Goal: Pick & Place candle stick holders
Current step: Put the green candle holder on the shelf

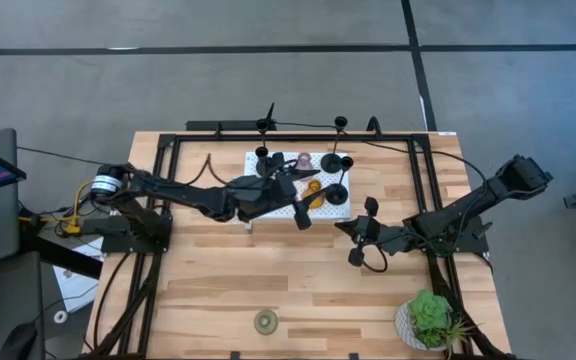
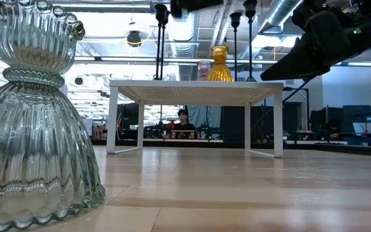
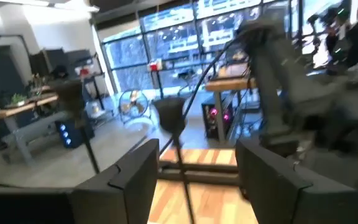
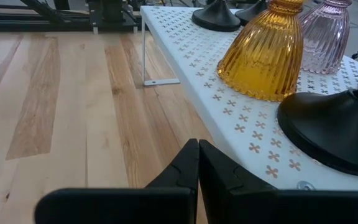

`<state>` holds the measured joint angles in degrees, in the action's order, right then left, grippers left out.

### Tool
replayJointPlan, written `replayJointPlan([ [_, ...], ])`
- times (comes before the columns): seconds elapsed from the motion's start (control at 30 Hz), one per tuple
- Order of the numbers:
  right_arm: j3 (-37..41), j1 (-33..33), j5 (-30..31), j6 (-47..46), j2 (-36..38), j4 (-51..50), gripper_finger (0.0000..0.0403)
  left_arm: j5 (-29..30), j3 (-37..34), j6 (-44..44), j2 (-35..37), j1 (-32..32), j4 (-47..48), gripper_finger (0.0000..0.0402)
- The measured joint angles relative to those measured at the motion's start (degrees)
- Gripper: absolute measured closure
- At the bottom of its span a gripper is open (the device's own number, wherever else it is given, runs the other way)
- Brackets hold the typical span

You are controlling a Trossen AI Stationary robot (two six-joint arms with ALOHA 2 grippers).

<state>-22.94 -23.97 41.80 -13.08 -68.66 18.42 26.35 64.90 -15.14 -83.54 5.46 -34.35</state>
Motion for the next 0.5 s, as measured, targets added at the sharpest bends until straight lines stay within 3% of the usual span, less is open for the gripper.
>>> replayJointPlan([
  [0.23,0.0,0.0,-1.51,0.02,0.0,0.02,0.0403,0.25,0.0,0.35,7.29,4.09,15.83,0.0239],
  [0.4,0.0,0.0,-1.51,0.0,0.02,0.02,0.0403,0.05,0.0,3.83,9.87,6.74,27.4,0.031],
  [0.5,0.0,0.0,-1.51,0.0,0.0,0.02,0.0403,-3.67,-0.04,7.33,10.16,8.29,34.37,0.036],
])
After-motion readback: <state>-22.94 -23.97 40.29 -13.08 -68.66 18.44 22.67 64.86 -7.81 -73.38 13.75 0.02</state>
